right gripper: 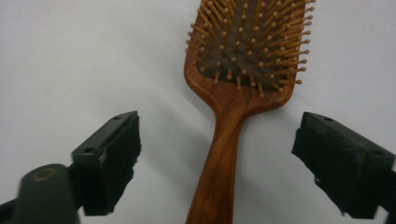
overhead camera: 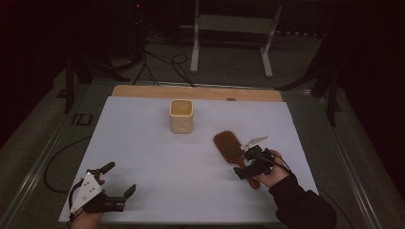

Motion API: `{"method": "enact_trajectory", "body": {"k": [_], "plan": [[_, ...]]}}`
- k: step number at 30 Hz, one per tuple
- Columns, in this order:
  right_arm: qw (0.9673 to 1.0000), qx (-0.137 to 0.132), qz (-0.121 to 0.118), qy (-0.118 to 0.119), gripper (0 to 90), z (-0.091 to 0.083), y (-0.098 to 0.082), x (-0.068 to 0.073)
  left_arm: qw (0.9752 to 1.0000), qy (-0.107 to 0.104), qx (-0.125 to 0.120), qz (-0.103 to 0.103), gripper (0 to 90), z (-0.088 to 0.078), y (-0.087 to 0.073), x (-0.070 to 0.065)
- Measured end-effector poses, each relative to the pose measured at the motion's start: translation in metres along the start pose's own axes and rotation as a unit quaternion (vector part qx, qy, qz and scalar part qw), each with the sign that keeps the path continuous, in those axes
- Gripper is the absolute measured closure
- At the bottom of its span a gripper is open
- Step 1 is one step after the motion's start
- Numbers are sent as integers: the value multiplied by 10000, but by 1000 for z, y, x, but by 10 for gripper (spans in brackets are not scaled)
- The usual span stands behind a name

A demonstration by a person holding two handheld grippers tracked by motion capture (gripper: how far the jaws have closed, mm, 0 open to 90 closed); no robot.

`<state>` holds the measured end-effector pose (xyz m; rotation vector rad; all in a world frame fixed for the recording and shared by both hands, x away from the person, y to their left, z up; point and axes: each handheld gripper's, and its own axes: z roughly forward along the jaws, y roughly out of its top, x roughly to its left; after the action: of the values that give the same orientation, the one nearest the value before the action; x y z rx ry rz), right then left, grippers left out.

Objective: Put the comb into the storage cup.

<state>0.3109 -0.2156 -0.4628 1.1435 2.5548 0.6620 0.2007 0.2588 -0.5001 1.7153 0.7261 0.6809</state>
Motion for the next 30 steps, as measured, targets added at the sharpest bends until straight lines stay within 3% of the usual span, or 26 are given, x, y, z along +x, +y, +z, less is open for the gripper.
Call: {"method": "enact_trajectory", "body": {"k": [10,16,19,22,28,30], "plan": [[9991,394,164,-68,119,18,5,-3,10000,9,8,6,0,0,0,0],[9965,763,280,-185,143,28,8,-6,10000,0,7,2,0,0,0,0],[9950,871,459,-185,159,31,9,-9,10000,7,-21,7,0,-1,0,0],[9930,1016,540,-269,233,33,12,-11,10000,-8,-15,8,0,-1,0,0],[9892,1290,664,-185,325,37,14,-13,10000,-17,-22,-8,0,-1,0,0],[9876,1405,678,-175,400,40,16,-13,10000,-22,-33,-20,0,-1,0,0]]}}
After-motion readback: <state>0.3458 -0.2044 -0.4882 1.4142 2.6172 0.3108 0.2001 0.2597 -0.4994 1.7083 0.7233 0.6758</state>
